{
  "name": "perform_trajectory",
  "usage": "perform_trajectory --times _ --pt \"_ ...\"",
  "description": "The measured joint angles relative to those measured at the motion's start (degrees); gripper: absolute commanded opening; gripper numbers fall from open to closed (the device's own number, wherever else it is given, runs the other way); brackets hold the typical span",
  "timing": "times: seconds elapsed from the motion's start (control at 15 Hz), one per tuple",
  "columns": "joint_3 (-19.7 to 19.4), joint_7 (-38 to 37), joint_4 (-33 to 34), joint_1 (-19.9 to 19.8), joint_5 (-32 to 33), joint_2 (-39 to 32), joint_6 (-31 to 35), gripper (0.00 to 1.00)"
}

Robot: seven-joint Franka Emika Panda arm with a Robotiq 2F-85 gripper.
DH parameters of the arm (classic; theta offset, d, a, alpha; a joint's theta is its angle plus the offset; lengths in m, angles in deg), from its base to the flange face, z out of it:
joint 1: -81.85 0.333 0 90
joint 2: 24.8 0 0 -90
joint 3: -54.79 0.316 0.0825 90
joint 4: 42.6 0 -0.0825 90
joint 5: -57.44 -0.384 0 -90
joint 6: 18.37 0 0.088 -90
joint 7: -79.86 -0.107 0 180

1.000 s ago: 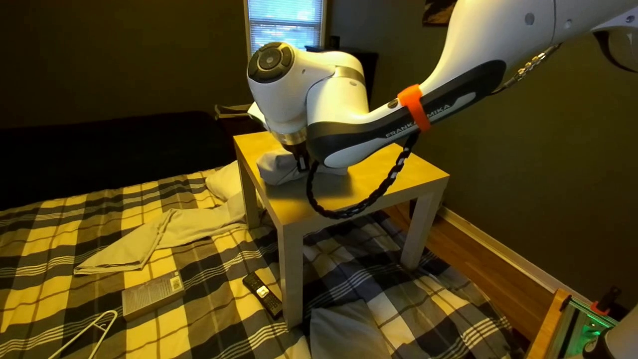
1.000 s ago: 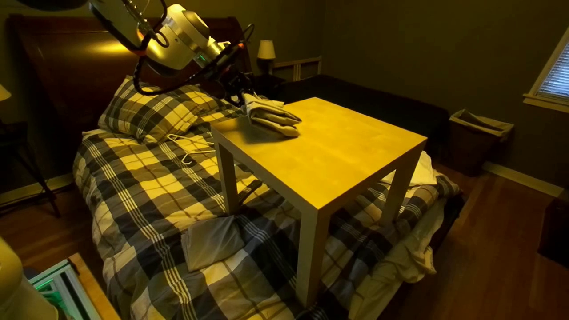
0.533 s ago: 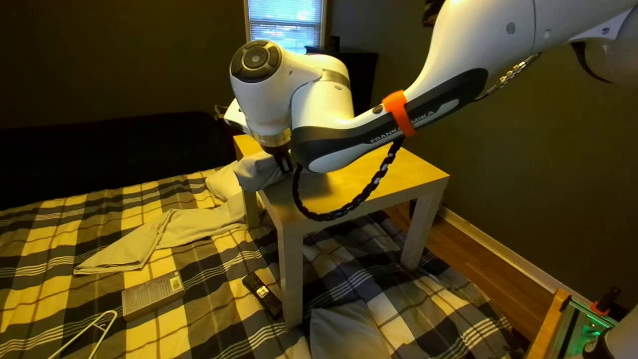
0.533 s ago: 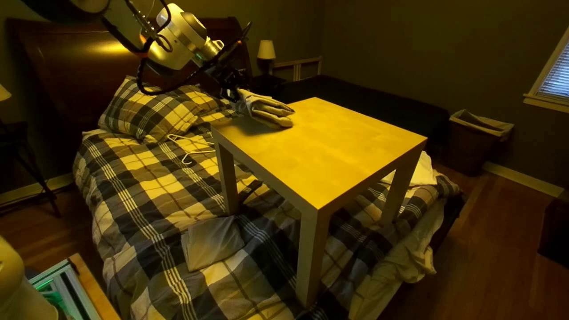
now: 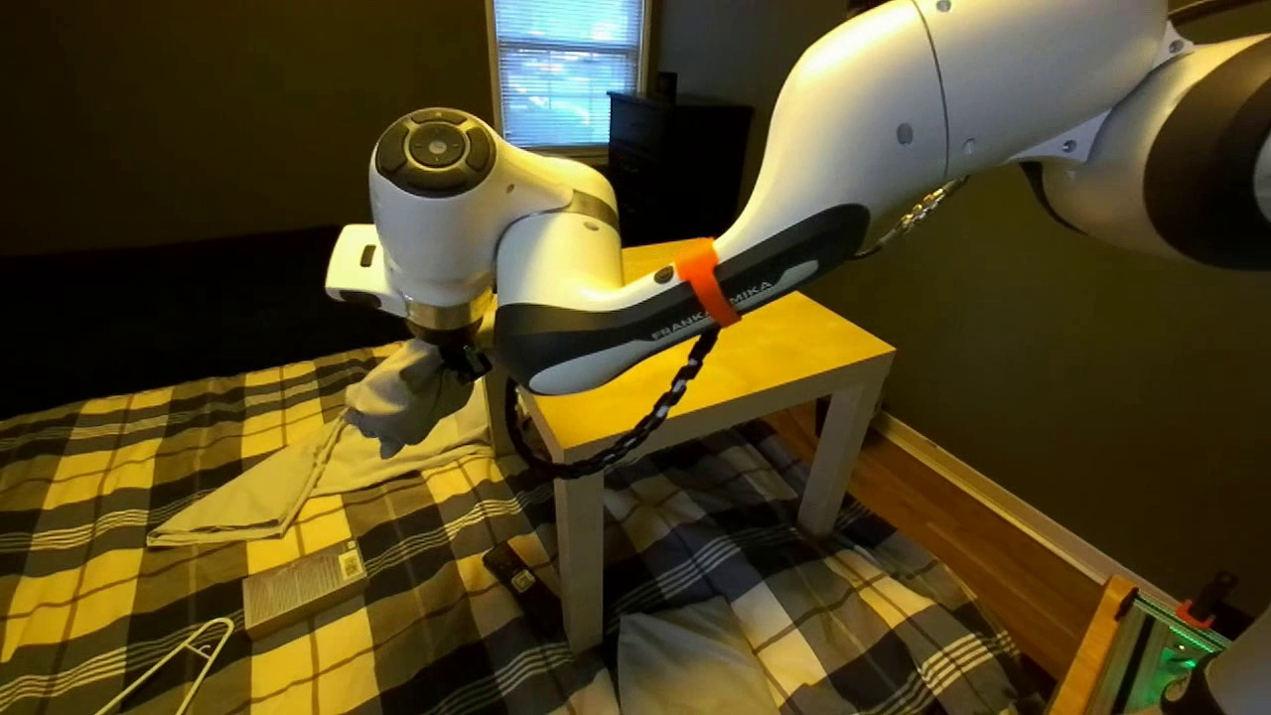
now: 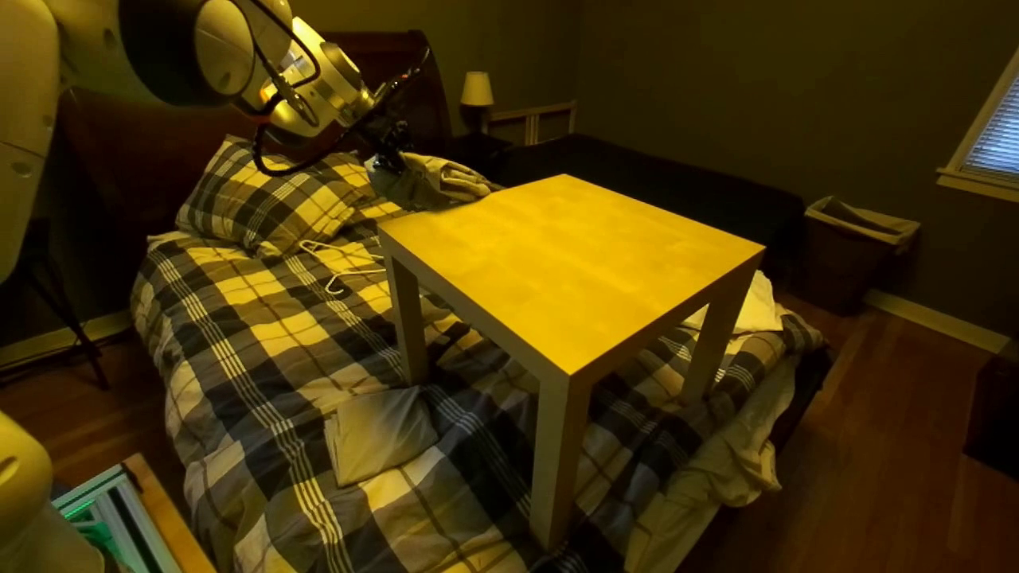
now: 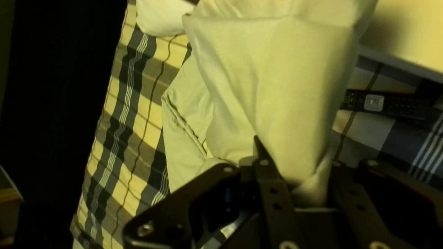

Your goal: Take the cloth off of the table

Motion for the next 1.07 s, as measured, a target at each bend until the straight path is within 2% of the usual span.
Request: perform_trajectory --times 0.4,0.47,0.6,0.73,0.8,1.07 --pt "2.68 15.94 3.87 -0.31 -6.19 -6.87 12.86 0.03" --pt "3.42 19.02 4.2 -0.59 -8.24 -7.58 14.86 0.1" --pt "5.55 25.15 4.44 -1.65 -12.64 -8.49 17.18 0.1" --pt "6.41 26.92 4.59 -2.25 -13.65 -8.64 17.4 0.1" --pt "6.56 27.1 4.63 -2.41 -13.71 -8.65 17.4 0.03" --pt "5.17 27.9 4.52 -1.62 -15.66 -8.73 17.35 0.03"
